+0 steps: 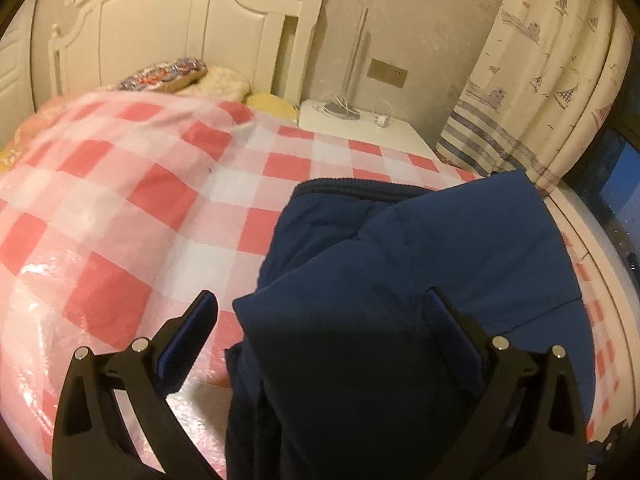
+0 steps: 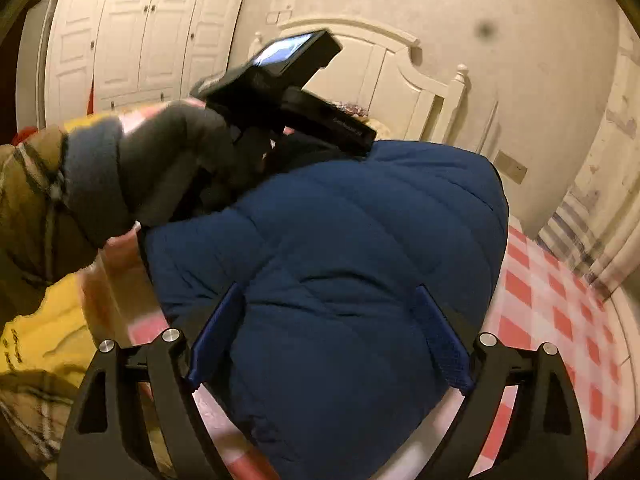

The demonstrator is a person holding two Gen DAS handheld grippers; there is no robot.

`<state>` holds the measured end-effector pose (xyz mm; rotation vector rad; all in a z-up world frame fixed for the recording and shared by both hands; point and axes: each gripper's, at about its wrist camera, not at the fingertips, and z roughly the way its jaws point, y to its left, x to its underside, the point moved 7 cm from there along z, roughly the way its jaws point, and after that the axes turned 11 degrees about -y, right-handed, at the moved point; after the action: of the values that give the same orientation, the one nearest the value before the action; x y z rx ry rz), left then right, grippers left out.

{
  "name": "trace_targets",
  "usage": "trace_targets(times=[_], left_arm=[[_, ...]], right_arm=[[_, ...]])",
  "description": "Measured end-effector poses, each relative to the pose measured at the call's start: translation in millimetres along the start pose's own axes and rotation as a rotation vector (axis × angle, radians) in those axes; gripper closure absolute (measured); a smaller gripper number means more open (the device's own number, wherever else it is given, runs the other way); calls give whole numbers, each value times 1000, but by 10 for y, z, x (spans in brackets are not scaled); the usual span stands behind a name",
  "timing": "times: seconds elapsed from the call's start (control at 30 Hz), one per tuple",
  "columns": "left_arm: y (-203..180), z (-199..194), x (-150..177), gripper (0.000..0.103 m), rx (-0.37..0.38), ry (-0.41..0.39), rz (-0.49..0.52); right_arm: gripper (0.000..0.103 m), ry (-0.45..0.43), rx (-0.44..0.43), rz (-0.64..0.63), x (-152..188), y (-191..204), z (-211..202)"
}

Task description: Fold large clothes

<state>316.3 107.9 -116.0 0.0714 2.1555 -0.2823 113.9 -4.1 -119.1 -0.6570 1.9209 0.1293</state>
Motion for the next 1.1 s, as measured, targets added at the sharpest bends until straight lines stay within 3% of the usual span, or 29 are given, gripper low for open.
trace_targets(times=[0.17, 0.37, 0.47, 0.63, 0.77, 0.9, 1.1], left_arm=[[-8, -15, -16, 2, -27, -4, 18], [27, -35, -16, 2, -58, -15, 22], [37, -45, -18, 2, -68, -18, 24], [73, -43, -10, 2, -55, -16, 3], [205, -20, -6, 2, -74, -6, -58], [248, 30, 28, 2, -59, 23, -89], [253, 35, 36, 2, -114, 25, -75]], right_arm=[[15, 50, -97, 58, -123, -152, -78], [36, -104, 16, 146, -620, -823, -34], [48, -108, 49, 179, -802, -1185, 246], [52, -2, 119, 206, -803, -1640, 1060], [48, 221, -31, 298, -393, -1709, 1907], [46, 294, -26, 192, -403, -1655, 2013], [44, 307, 9, 164, -386, -1602, 2056]])
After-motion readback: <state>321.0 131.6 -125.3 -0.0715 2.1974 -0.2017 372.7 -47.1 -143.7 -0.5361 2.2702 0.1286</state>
